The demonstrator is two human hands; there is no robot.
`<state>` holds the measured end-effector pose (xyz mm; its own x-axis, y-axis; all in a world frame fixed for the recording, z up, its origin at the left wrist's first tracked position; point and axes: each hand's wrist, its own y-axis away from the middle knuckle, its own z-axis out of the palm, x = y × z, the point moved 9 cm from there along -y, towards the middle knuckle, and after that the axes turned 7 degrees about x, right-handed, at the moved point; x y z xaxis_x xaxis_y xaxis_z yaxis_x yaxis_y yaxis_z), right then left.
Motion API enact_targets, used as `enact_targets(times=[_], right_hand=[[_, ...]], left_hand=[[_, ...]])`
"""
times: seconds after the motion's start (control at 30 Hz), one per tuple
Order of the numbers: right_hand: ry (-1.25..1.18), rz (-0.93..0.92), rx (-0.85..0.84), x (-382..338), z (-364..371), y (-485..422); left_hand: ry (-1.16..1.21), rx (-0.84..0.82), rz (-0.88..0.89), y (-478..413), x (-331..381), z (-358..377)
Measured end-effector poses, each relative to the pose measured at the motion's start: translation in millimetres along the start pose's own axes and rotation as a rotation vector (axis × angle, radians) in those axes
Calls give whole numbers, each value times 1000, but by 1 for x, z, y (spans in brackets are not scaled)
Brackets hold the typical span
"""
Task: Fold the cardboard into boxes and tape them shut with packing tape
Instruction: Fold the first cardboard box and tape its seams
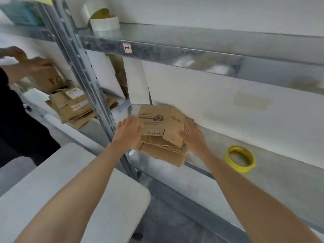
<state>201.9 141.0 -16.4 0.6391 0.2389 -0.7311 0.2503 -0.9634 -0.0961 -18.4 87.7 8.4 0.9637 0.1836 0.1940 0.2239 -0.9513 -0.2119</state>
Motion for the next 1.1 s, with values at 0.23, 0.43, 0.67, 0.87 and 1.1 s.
enact_targets(times=[0.23, 0.43, 0.67, 0.87, 1.1], right_hand=[[-8, 187, -31, 31, 44, -38], [-178, 395, 0, 48, 57, -49], [-188, 393, -1, 42, 59, -56], [-341, 407, 33, 38, 61, -49], [-480, 378, 156, 27, 19, -26]], left_hand=[[45, -91, -47, -42, -22, 43], [52, -114, -69, -53, -47, 52], [38, -87, -24, -51, -50, 46], [-14, -97, -12, -45, -59, 45], [-44, -65, 26, -34, -41, 22]])
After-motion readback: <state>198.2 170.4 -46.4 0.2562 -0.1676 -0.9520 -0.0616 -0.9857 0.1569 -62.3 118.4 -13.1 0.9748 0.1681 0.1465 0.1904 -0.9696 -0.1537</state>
